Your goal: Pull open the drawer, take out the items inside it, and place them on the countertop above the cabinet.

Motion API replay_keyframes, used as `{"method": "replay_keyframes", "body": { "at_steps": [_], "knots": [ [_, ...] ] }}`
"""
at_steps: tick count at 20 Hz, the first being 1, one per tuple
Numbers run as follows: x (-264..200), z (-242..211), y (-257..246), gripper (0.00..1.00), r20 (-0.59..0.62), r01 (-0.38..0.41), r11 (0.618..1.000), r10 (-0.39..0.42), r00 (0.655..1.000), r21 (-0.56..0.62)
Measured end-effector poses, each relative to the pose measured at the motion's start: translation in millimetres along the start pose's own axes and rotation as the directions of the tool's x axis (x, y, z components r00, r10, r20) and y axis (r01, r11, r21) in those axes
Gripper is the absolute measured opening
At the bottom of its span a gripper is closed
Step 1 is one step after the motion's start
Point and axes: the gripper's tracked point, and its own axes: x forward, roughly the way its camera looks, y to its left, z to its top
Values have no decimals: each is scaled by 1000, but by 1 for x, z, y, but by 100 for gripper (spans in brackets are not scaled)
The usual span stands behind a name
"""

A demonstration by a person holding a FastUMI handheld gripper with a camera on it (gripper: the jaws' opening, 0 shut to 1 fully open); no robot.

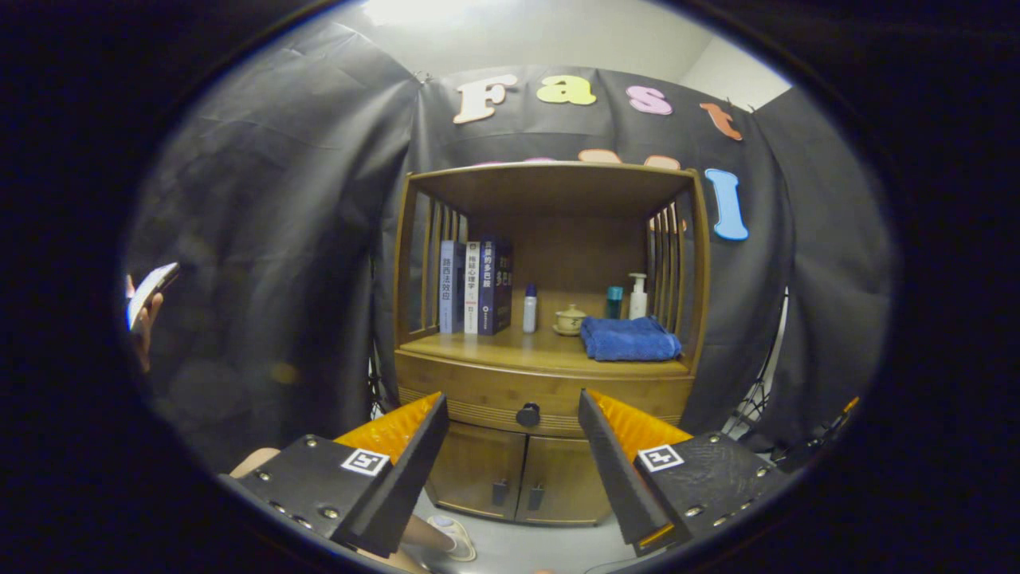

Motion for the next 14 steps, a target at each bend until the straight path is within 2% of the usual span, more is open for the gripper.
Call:
{"method": "replay_keyframes", "body": {
  "at_steps": [6, 14],
  "knots": [
    [19, -16, -5, 98, -19, 29, 999, -28, 999, 23],
    [103, -49, 1, 98, 7, 63, 998, -63, 998, -23]
  ]
}}
